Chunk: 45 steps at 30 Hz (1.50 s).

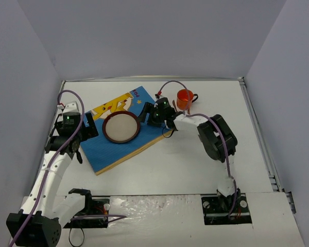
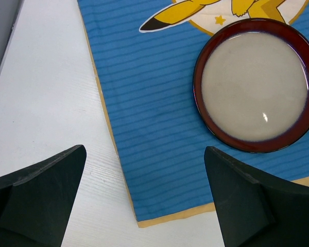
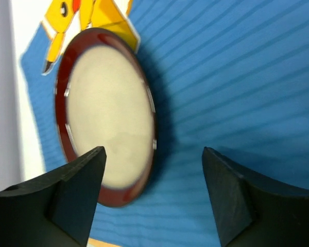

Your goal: Set the dinner table for one person

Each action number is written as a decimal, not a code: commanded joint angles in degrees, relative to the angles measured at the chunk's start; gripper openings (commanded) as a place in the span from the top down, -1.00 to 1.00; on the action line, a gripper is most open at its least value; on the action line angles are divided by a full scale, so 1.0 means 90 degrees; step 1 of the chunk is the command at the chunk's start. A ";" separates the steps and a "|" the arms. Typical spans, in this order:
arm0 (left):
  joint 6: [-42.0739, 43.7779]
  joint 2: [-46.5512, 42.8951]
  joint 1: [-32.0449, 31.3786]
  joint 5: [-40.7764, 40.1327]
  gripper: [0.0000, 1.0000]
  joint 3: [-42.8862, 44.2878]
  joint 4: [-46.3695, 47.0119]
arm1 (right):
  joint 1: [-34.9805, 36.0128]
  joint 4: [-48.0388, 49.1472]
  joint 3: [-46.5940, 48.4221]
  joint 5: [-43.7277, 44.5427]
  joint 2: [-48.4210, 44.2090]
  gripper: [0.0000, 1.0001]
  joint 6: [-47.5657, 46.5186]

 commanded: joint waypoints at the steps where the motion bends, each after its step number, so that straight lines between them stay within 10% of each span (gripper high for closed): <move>1: 0.0168 -0.0013 0.0071 0.0024 -0.94 0.0117 0.0266 | -0.0324 -0.0941 0.0351 0.1108 -0.1496 -0.52 -0.1929; 10: 0.0253 0.0085 0.0110 0.0226 -0.94 0.0136 0.0285 | -0.1737 -0.1396 -0.0236 0.1495 -0.2825 -0.60 -0.4206; 22: 0.0338 0.0189 0.0195 0.0378 -0.94 0.0104 0.0299 | -0.3606 -0.1735 0.0577 -0.1435 -0.1945 -0.46 -0.6712; 45: 0.0486 0.0636 0.0257 0.0214 -0.94 0.0058 0.0334 | -0.4101 -0.2141 0.2349 -0.2792 0.0463 -0.44 -0.9739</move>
